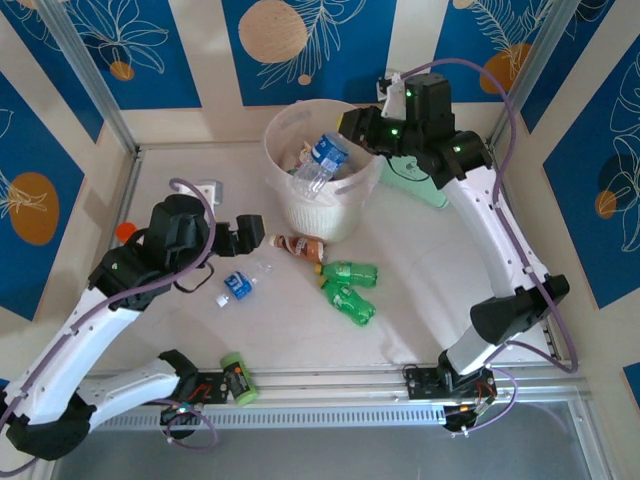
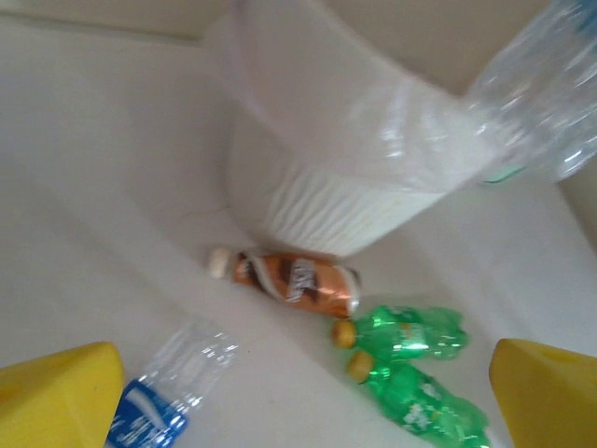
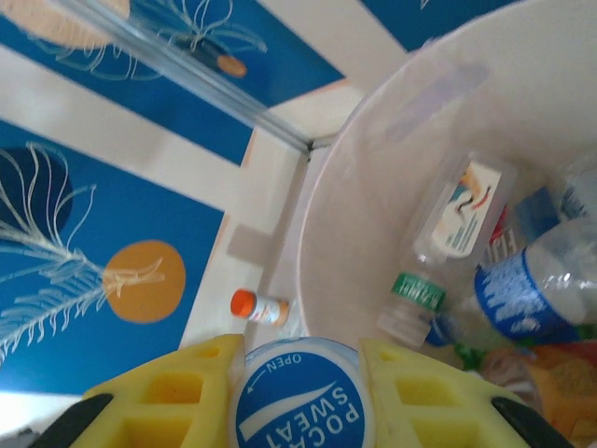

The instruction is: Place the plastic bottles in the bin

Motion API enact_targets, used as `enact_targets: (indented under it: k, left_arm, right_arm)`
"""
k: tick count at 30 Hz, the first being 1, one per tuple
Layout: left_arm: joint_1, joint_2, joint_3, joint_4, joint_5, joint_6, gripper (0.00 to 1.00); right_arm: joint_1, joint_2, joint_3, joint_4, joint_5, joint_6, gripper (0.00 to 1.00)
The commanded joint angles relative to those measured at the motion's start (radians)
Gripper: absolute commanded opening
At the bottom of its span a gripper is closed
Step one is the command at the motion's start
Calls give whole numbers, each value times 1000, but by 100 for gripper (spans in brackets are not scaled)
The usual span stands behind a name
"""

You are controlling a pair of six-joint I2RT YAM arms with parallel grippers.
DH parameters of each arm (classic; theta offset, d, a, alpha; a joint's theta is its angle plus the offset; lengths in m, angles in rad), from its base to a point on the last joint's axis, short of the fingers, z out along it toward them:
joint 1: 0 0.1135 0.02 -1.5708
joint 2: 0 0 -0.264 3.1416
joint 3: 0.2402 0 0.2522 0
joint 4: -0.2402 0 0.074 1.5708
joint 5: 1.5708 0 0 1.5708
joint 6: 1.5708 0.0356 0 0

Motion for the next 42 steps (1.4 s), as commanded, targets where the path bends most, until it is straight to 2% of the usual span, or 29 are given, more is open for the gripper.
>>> enact_targets:
  k: [1,8,16,18,22,26,27,33,37,42]
  left_arm:
    - [45,8,-64,-65,-35,-30,100]
    - [173,23,-207,-1,87,-59,100]
    - [202,39,-331,171,106,-19,100]
    - [207,51,-359,206,119,-22,100]
    - [211,80,-411,237,116,-18,100]
    - [220,84,-458,258,113,-28,100]
    - [221,85,-465,261,112,-30,100]
    - [238,128,-493,292,118,-29,100]
    - [241,157,-495,300,126,-22,100]
    - [247,164,-501,286,114,-17,100]
  right_arm:
    - [-20,39,68,45,16,37,17]
    - [-58,160,171,39,23,65,17]
    - [-60,354,385,-62,3,44,19]
    - [-60,403,446,-93,-4,44,24]
    - [-53,469,516,-134,-20,42,46]
    - [-49,481,516,-134,-25,44,69]
    - [-49,481,516,-132,-25,44,71]
    - [-53,462,529,-142,-27,28,79]
    - [-54,420,527,-186,34,-17,83]
    - [-65,325,441,-194,112,-52,83]
